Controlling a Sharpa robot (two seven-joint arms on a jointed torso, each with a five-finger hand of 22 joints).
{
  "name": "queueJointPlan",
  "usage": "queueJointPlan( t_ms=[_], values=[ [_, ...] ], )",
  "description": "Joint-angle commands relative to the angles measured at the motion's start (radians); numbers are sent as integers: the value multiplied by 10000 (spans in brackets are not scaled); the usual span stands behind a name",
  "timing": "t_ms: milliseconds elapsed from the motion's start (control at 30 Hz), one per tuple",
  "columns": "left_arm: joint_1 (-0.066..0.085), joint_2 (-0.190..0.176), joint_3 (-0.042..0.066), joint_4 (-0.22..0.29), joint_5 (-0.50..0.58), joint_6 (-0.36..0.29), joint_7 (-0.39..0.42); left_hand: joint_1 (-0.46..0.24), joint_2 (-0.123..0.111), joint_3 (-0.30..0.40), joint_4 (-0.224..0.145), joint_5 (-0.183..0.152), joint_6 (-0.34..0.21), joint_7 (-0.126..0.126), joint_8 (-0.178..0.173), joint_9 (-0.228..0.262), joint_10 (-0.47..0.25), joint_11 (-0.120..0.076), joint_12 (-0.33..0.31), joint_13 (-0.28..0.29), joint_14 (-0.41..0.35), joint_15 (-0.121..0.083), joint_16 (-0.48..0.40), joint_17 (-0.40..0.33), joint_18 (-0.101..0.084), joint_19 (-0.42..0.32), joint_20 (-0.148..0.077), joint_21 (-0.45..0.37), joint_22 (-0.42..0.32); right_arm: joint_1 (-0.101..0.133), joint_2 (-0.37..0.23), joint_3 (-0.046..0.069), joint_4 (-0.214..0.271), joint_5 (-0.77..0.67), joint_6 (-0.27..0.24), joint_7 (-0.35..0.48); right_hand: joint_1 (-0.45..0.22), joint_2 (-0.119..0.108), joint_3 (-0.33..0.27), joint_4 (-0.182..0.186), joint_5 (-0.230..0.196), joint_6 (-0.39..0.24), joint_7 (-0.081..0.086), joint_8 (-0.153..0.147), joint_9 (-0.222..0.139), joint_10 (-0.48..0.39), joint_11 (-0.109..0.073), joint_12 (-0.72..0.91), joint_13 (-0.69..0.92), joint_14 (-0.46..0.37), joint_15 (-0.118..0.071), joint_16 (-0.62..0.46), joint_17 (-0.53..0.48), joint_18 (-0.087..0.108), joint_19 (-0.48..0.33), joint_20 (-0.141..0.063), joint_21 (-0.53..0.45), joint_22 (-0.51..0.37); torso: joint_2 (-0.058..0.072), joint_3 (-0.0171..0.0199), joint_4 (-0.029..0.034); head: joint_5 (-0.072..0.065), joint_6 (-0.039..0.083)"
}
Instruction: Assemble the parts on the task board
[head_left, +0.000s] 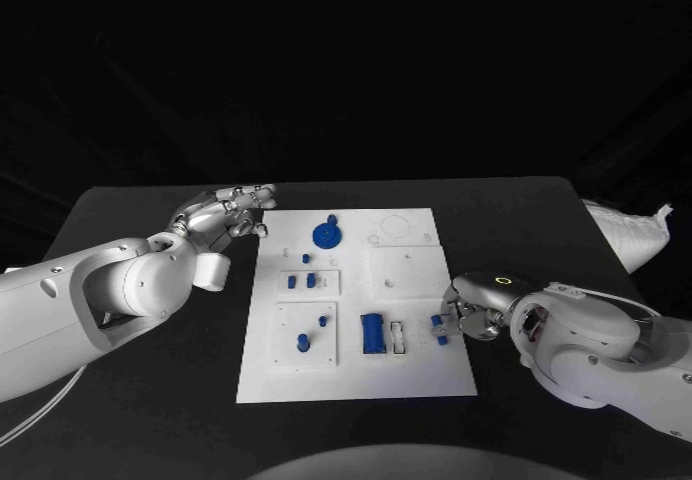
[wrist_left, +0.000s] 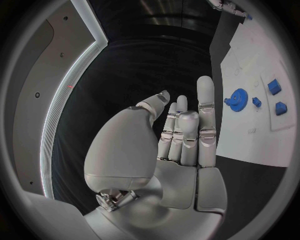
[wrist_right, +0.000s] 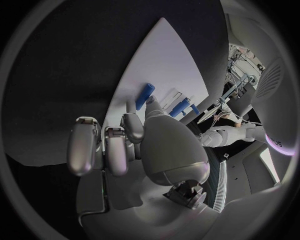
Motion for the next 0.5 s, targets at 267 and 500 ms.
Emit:
queueJointPlan(
  t_ms=[267, 500],
  values=[
    [0, -2, 3, 20, -38, 202, 25, -49, -21, -63, -6, 41, -56, 12, 68, -7, -55, 19, 13, 10, -73, -2, -57, -10, 97, -46, -8, -53, -16, -210, 358, -38, -163, -1443, 743, -246, 1109, -7, 1127, -670, -772, 290, -38, -301, -237, 18, -80, -42, 2, 794, -18, 14, 1491, -90, 6, 4, 14, 63, -3, -11, 18, 11, -21],
    [0, -17, 2, 24, -48, 190, 15, -49, -21, -63, -6, 41, -56, 12, 68, -7, -55, 19, 13, 10, -73, -2, -57, -10, 97, -46, -8, -53, -16, -245, 441, -40, -166, -1717, 1225, -267, 1151, -189, 1410, -824, -809, 384, -24, -399, -306, -5, -74, -116, -29, 792, -9, 7, 1488, -94, 4, 13, 14, 76, -2, -8, 3, 33, -32]
  ],
)
